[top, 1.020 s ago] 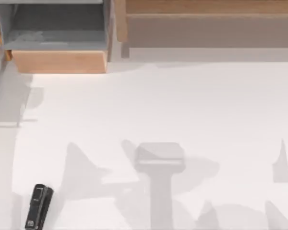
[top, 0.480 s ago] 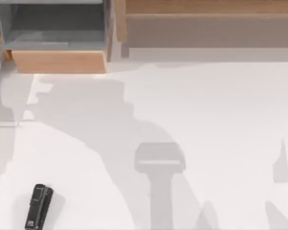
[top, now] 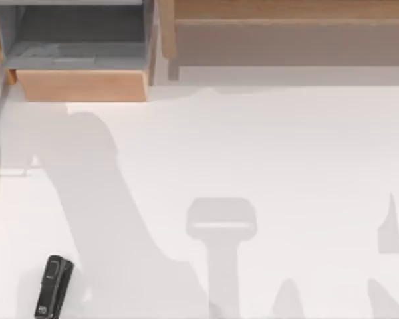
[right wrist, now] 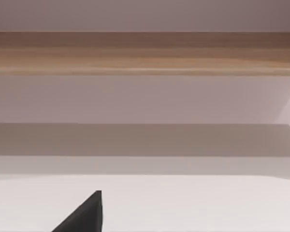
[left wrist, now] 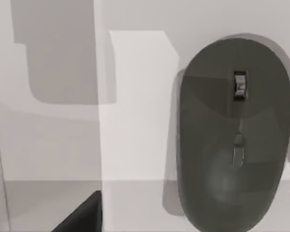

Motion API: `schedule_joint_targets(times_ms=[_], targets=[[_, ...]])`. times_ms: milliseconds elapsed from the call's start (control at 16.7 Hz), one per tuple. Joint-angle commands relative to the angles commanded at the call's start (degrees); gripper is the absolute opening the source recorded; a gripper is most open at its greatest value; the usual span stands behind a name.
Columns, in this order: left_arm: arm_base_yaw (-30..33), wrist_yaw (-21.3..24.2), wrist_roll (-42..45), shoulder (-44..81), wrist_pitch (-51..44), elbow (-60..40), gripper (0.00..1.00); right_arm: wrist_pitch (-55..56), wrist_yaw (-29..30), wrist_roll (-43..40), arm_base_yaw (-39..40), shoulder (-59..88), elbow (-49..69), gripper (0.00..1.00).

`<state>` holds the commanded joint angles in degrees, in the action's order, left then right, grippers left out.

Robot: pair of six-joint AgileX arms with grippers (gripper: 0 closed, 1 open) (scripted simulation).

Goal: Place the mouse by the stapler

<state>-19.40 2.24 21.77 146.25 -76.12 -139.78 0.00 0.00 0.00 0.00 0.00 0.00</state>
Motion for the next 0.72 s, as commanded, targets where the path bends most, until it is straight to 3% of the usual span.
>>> schedule_joint_targets(times_ms=[240, 720], targets=[[0.4, 0.3, 0.7, 4.3, -2.0, -4.4, 1.0, 0.0, 0.0, 0.0, 0.0, 0.0, 0.0, 1.0], [-0.2, 0.5, 1.2, 2.5, -3.7, -4.1, 1.0, 0.0, 0.0, 0.0, 0.0, 0.0, 0.0, 1.0]])
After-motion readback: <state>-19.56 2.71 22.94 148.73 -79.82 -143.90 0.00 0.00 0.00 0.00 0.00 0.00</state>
